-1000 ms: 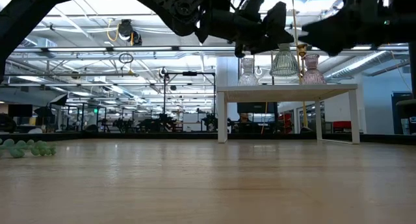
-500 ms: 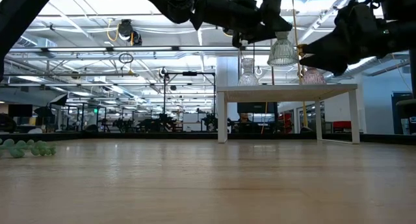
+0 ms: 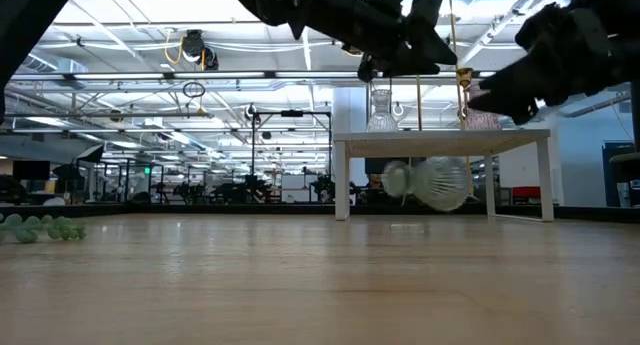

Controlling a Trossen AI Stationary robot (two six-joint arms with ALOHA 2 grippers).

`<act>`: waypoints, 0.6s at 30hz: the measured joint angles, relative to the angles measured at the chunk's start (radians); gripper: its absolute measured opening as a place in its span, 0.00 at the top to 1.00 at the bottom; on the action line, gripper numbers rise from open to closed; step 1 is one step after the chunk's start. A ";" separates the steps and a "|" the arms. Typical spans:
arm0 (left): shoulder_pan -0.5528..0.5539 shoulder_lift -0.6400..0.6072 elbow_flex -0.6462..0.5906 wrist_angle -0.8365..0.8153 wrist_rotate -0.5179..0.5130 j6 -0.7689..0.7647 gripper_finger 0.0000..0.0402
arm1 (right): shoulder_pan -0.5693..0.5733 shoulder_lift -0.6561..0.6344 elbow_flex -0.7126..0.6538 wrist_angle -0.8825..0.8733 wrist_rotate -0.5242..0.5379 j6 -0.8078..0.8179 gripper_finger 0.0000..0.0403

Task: Pick & Place candle stick holders
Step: Put the green glass candle holder on the shelf

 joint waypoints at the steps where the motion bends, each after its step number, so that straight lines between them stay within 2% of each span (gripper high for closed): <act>1: 0.000 0.000 0.001 -0.018 -0.004 -0.007 0.57 | 0.000 -0.001 0.000 -0.031 0.000 0.007 0.39; 4: -0.005 0.000 0.002 -0.103 -0.008 -0.004 0.57 | 0.000 0.009 -0.003 -0.109 0.035 -0.044 0.39; 7: -0.007 -0.001 0.002 -0.239 0.002 0.038 0.57 | 0.003 0.029 -0.029 -0.107 0.043 -0.029 0.39; 11: -0.009 0.002 -0.001 -0.438 0.114 0.026 0.57 | 0.020 0.044 -0.105 -0.016 -0.034 -0.014 0.39; 14: -0.026 0.007 -0.018 -0.435 0.129 0.024 0.57 | 0.031 0.054 -0.168 0.099 -0.104 0.006 0.39; 18: -0.040 0.011 -0.024 -0.446 0.125 0.002 0.57 | 0.087 0.084 -0.171 0.105 -0.240 -0.011 0.39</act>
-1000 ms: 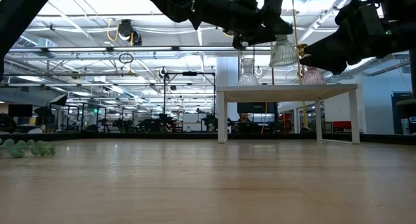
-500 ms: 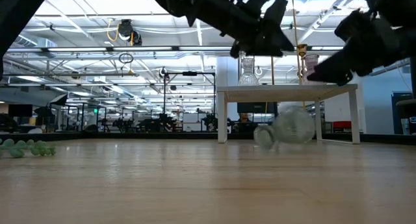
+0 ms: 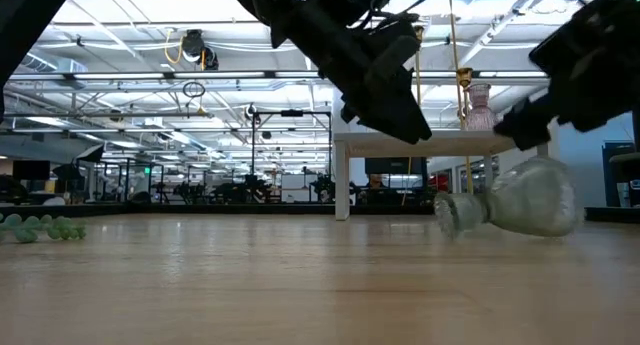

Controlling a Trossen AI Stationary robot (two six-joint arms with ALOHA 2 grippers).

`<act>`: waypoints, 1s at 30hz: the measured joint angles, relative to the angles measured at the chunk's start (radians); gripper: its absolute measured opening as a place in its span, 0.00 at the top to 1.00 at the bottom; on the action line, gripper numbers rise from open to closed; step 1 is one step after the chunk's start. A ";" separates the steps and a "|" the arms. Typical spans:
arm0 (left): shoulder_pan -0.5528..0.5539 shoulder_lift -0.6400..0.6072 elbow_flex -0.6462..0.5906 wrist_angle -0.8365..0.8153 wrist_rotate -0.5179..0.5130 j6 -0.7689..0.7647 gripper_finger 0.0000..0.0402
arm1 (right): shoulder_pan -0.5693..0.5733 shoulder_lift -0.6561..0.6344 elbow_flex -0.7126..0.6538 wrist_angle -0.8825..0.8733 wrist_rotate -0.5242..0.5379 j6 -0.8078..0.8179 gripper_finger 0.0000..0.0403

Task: Pick & Place candle stick holders
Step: Put the green glass candle holder on the shelf

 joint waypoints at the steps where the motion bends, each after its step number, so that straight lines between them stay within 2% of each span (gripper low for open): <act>1: -0.003 0.000 0.000 0.005 -0.002 0.000 0.57 | 0.020 0.008 0.000 0.029 -0.014 -0.014 0.39; 6: -0.025 0.000 0.000 0.009 0.068 0.025 0.57 | 0.114 0.069 -0.002 0.111 -0.010 -0.017 0.39; 10: -0.047 0.000 0.000 0.008 0.079 0.033 0.57 | 0.177 0.134 0.010 0.171 0.049 -0.035 0.39; 19: -0.060 0.000 0.000 -0.055 0.075 0.036 0.57 | 0.296 0.398 0.089 0.309 0.072 -0.059 0.39; 24: -0.082 -0.005 0.000 -0.104 0.183 0.098 0.57 | 0.324 0.538 0.135 0.395 0.102 -0.075 0.39; 30: -0.136 -0.007 0.000 -0.106 0.236 0.160 0.57 | 0.357 0.650 0.154 0.517 0.116 -0.023 0.39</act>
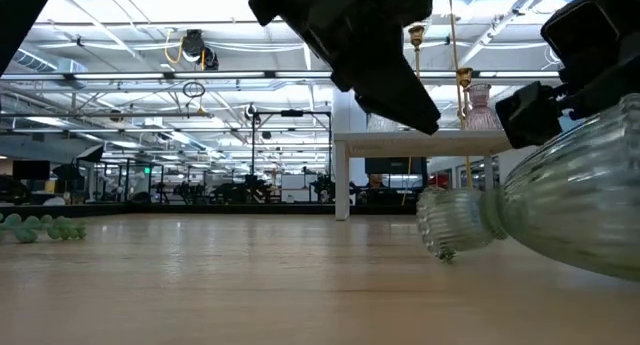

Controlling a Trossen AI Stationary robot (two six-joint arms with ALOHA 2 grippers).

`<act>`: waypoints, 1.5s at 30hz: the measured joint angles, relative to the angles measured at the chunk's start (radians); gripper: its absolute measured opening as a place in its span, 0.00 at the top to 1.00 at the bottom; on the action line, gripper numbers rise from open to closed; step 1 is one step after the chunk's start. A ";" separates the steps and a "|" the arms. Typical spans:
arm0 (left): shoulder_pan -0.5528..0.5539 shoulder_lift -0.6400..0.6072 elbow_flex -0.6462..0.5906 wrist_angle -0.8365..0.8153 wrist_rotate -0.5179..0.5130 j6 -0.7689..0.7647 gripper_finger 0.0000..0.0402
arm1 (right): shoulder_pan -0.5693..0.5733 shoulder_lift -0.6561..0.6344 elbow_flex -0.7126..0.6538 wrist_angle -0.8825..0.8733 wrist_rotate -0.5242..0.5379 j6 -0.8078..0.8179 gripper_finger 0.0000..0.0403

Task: Pick & Place candle stick holders
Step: Put the green glass candle holder on the shelf

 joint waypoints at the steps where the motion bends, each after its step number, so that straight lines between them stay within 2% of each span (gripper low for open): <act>1: -0.010 0.000 0.000 0.002 0.000 0.005 0.57 | 0.009 0.018 0.000 0.031 0.000 0.002 0.39; 7: -0.072 0.000 0.000 0.000 0.027 -0.007 0.57 | 0.056 0.116 0.001 0.221 0.056 -0.005 0.39; 13: -0.161 0.000 -0.009 -0.029 0.046 -0.026 0.57 | 0.125 0.214 0.069 0.229 0.137 0.039 0.39; 17: -0.238 0.001 -0.079 -0.027 0.030 -0.021 0.57 | 0.170 0.269 0.121 0.231 0.162 0.031 0.39; 24: -0.324 0.005 -0.112 0.099 -0.033 0.024 0.57 | 0.215 0.322 0.185 0.233 0.287 0.014 0.39; 31: -0.337 0.057 -0.113 0.101 -0.084 0.012 0.57 | 0.234 0.401 0.289 0.235 0.291 0.018 0.39; 37: -0.334 0.069 -0.113 0.097 -0.176 0.015 0.57 | 0.255 0.458 0.365 0.237 0.291 0.021 0.39; 45: -0.287 0.069 -0.113 0.100 -0.271 -0.009 0.57 | 0.276 0.528 0.439 0.195 0.317 0.012 0.39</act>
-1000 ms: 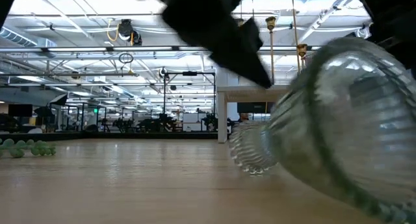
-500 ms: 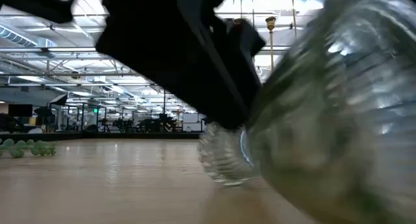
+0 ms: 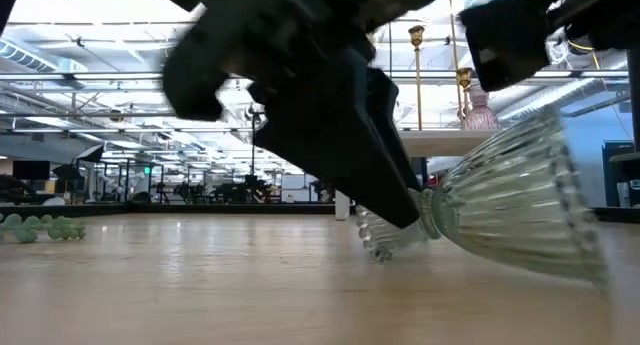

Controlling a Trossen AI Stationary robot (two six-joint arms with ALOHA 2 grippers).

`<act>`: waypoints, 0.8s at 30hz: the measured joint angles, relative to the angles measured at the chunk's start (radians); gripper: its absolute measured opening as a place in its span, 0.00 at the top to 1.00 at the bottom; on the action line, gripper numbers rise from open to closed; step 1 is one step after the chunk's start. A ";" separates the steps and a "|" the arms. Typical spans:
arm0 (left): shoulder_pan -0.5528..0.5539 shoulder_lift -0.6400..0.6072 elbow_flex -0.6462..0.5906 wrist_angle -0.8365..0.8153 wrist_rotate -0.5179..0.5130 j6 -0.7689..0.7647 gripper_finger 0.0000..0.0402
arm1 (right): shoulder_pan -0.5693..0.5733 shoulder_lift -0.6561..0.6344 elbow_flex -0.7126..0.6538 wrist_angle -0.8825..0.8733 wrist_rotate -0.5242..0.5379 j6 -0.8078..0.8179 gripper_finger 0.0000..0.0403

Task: Pick & Place candle stick holders
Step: Put the green glass candle holder on the shelf

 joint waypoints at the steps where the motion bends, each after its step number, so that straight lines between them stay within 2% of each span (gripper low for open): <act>1: 0.010 0.000 0.000 -0.001 -0.009 -0.007 0.57 | 0.000 0.000 0.001 -0.022 0.029 -0.001 0.39; 4: 0.041 0.000 0.000 -0.004 -0.019 -0.030 0.57 | -0.005 -0.015 0.001 -0.093 0.121 0.038 0.39; 12: 0.120 0.000 0.000 -0.001 -0.065 -0.073 0.57 | -0.060 -0.067 0.001 -0.215 0.185 0.117 0.39; 19: 0.155 -0.004 0.000 -0.003 -0.066 -0.112 0.57 | -0.163 -0.079 0.001 -0.380 0.180 0.189 0.39; 24: 0.164 -0.010 0.000 -0.031 -0.110 -0.128 0.57 | -0.218 -0.079 0.001 -0.521 0.177 0.232 0.39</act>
